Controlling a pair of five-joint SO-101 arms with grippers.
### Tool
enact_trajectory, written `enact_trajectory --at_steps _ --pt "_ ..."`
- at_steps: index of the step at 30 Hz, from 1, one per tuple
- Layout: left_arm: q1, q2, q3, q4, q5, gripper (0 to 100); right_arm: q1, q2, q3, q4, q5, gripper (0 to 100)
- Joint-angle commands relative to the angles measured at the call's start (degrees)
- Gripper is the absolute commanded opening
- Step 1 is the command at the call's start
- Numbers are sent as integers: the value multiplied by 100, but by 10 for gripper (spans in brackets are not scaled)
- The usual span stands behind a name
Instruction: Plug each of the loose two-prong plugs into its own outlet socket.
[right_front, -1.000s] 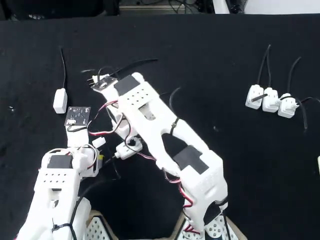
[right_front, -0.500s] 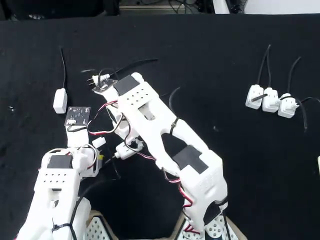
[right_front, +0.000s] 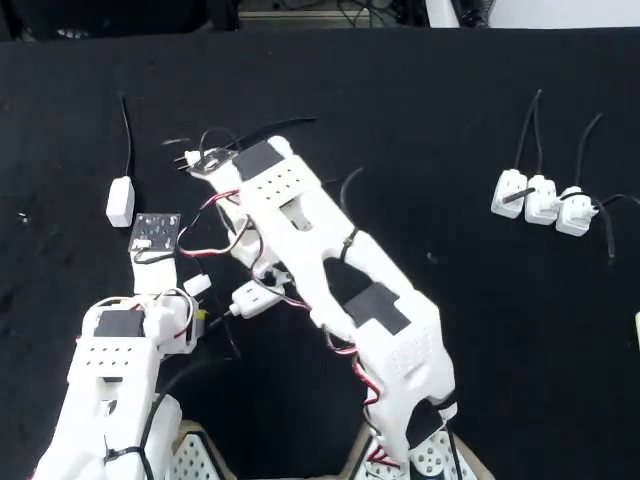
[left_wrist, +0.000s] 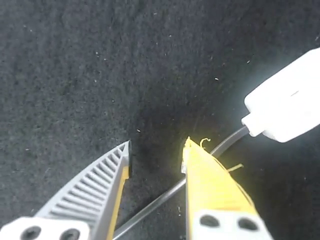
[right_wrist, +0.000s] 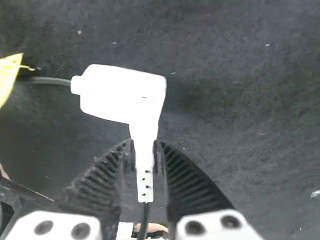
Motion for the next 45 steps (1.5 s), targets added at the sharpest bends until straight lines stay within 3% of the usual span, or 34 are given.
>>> enact_trajectory --at_steps 1,13,35,45 --pt "-303 -97 -75 -35 44 180 132 -66 -268 211 149 10" --pt "-312 -97 -75 -35 44 181 26 -787 611 202 316 10" --pt "-347 -132 -75 -35 53 181 -114 -769 215 202 62 10" --pt "-347 -141 -75 -35 62 181 -97 -84 -145 202 62 10"
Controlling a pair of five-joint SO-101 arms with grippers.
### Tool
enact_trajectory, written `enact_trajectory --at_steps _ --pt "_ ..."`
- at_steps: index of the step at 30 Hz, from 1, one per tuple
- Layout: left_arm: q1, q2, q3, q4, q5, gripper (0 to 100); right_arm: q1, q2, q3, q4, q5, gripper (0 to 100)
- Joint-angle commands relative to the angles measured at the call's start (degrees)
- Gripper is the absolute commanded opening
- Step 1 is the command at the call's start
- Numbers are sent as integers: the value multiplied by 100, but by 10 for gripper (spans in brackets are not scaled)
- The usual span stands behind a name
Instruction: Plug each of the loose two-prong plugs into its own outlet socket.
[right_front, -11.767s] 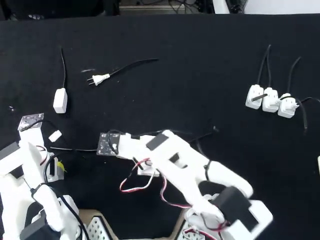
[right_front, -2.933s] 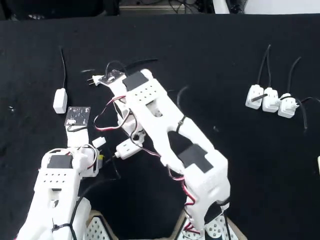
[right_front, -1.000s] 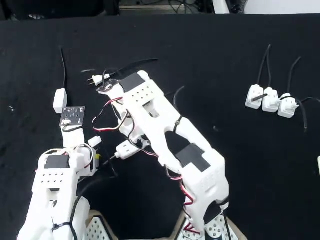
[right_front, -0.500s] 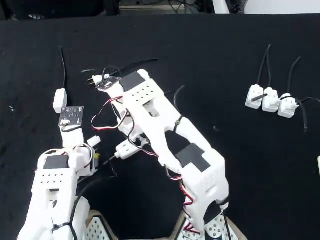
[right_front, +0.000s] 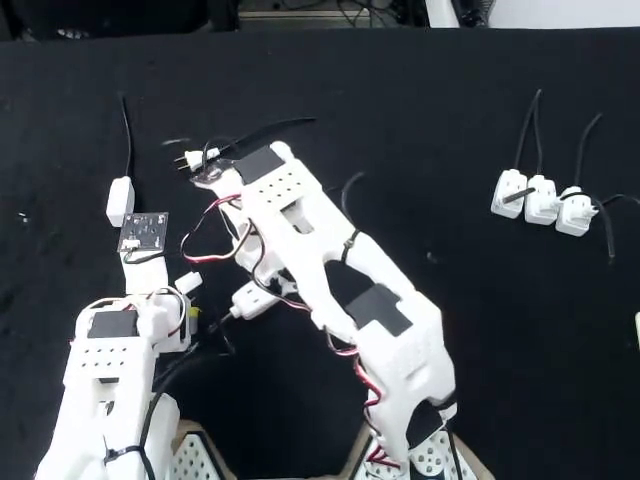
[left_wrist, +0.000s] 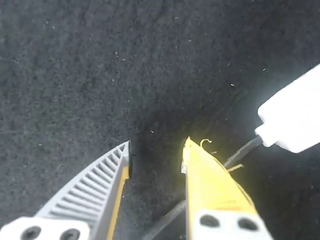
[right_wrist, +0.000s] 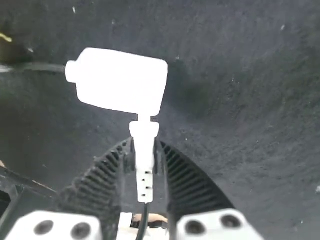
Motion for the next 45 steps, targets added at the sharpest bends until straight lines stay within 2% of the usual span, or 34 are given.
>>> enact_trajectory --at_steps 1,15,24,45 --pt "-57 -88 -66 -35 53 181 -79 -31 -479 193 -62 10" --pt "-57 -97 -57 -35 53 181 -62 365 -963 202 123 10" --pt "-48 -97 -75 -35 53 181 -97 -655 -330 193 149 10" --pt "-66 -97 -75 -26 53 181 -97 558 -971 149 141 10"
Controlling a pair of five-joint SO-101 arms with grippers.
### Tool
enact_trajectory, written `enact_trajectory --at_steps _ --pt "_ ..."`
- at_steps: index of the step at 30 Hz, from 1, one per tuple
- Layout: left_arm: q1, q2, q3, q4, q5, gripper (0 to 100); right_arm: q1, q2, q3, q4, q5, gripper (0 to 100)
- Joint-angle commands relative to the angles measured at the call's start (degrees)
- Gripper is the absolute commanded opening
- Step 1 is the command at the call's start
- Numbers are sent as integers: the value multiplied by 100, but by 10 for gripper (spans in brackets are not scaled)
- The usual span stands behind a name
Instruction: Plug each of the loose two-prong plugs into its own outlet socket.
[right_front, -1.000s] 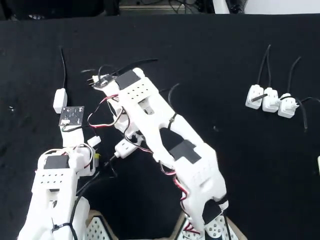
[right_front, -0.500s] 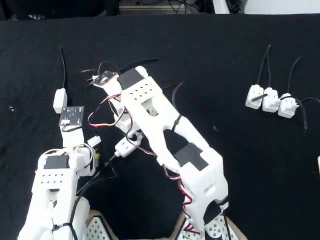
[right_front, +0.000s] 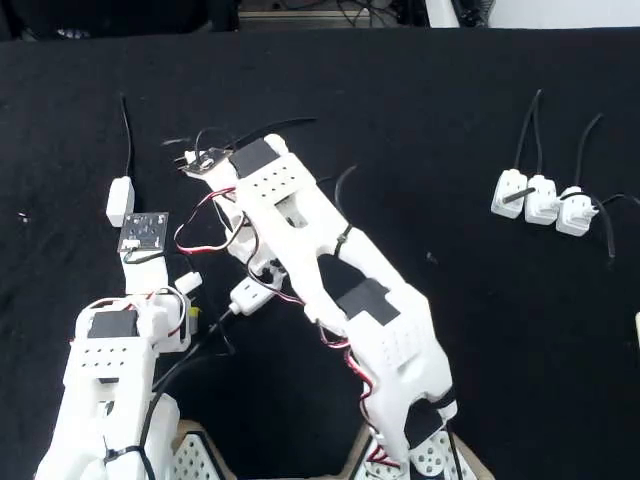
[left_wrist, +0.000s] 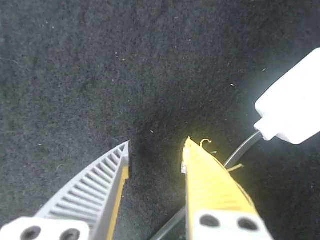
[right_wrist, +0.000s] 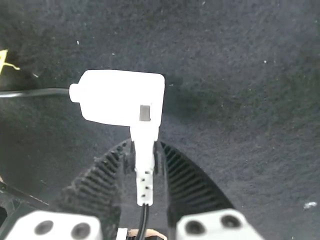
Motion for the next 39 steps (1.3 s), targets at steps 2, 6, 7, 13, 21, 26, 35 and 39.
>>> enact_trajectory --at_steps 2,6,7,13,21,26,35,39 --pt "-66 -97 -75 -26 53 181 -149 189 -251 18 35 10" --pt "-66 -97 -92 62 53 181 -334 418 -259 -246 26 10" --pt "-66 -97 -92 70 53 181 -378 418 -286 -290 26 10" --pt "-66 -97 -92 79 44 181 -378 418 -470 -352 26 10" --pt "-163 -97 -101 88 44 181 -396 418 -277 -862 26 10" --pt "-690 -97 -198 88 62 180 -607 426 -242 -879 26 10" --pt "-1033 -97 -259 88 299 181 -659 -514 1701 -2338 44 10" --pt "-1033 -97 -268 70 299 181 -695 -1235 2738 -3147 70 10"
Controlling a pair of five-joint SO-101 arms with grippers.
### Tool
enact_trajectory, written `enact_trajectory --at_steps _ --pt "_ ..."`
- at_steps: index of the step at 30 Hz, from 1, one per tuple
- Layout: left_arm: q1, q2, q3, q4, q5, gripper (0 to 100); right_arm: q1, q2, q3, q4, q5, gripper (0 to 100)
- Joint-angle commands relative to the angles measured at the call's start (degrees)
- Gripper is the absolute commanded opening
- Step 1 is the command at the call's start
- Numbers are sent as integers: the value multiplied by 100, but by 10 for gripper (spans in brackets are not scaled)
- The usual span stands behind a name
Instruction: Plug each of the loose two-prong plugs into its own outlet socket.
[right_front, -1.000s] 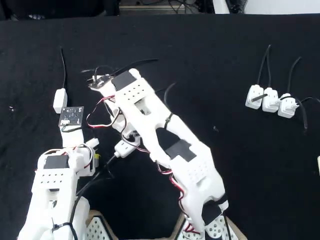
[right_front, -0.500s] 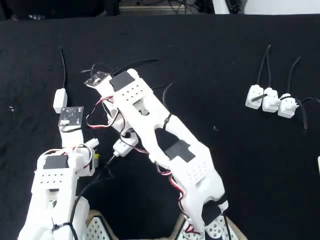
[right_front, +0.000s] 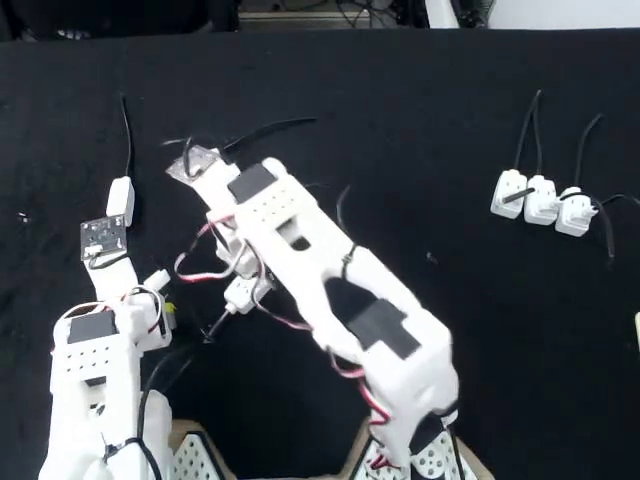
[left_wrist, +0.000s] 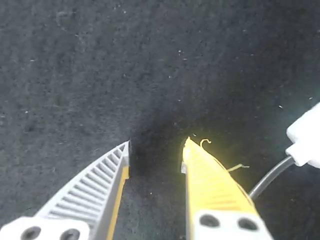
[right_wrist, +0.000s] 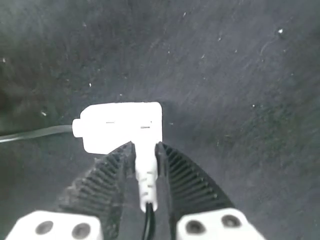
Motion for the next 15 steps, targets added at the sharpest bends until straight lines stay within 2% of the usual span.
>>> enact_trajectory --at_steps 1,11,15 --pt "-22 -97 -268 26 53 181 -422 -321 831 -870 62 10" --pt "-22 -97 -268 26 53 181 -633 453 409 -1029 88 10" --pt "-40 -97 -268 35 53 181 -747 716 75 -686 185 10"
